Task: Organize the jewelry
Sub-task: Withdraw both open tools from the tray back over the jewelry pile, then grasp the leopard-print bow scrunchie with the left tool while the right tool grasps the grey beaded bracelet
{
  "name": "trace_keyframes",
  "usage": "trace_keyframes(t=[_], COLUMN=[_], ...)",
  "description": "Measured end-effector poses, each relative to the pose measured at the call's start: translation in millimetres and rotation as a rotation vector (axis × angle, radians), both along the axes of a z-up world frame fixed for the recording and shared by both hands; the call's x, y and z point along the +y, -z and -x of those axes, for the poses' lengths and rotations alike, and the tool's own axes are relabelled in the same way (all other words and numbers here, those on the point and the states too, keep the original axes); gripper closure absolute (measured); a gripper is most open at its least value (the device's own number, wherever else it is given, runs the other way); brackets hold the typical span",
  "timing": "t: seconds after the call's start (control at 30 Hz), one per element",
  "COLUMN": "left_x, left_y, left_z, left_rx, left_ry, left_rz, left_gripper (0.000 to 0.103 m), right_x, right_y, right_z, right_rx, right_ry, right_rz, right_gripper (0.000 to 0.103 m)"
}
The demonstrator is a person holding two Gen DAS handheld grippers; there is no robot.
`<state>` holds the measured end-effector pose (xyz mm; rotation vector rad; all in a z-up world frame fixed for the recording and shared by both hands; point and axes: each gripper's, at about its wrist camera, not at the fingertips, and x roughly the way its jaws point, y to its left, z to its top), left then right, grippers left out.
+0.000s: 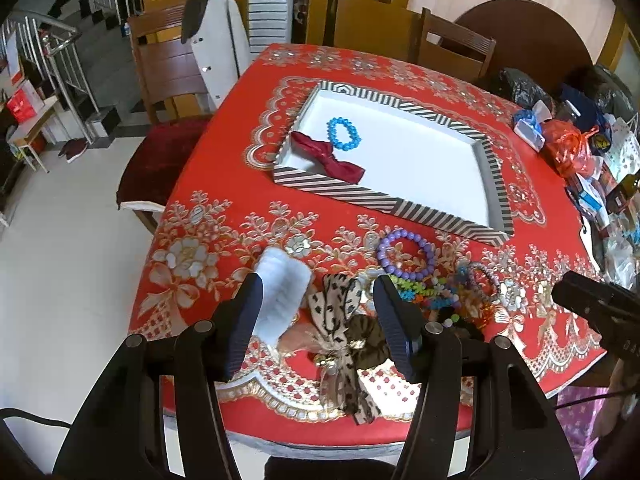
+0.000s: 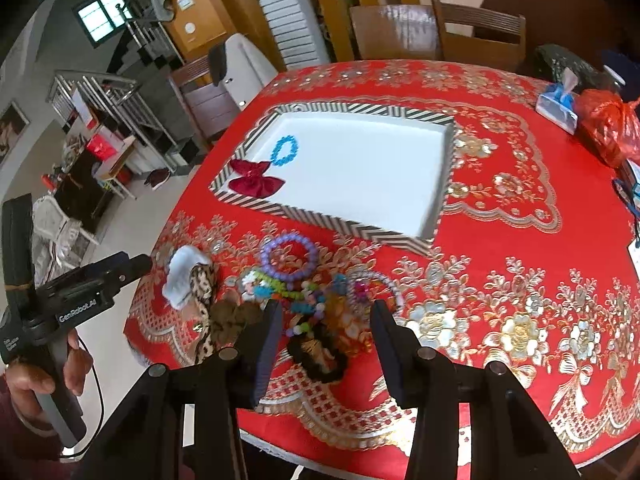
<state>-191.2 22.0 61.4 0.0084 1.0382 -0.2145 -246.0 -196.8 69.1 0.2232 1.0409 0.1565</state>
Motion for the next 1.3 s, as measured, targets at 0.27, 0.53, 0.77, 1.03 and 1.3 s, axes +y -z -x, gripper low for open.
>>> trace_keyframes(t=[0.27,0.53,0.77,1.03,1.3], left_x=[5.8,-1.6,-9.5,-12.3,-11.1], left_y=[0.9,-5.7,-4.8,-1.3,0.3], left_z=[7.2,13.1,18.2,22.6,24.6], left_rx=[0.001,-0.006,0.002,0.010,0.016], left_ry=[-0.028,-0.026,-0.017,-0.014,-0.005], left_rz=[-0.019,-0.023,-0.025,-0.034,-0.028], left_gripper=[0.046,0.046,0.046,0.046,0.046], right_x=[5.8,2.2,-0.3,-4.7,-2.0], right_y=[0.4,-1.1,-1.7,4.4,8.1], right_z=[-0.8,4.2,12.1,20.6,23.1], right_rx=[-0.007,-0.012,-0.012,0.007,0.020], right_ry=[-0.010,0.005,0.011,0.029,0.025], right_rz=[-0.007,-0.002,-0.006,-0.007,0.002], right_gripper=[0.059,0.053,0.048,0.048,0.048])
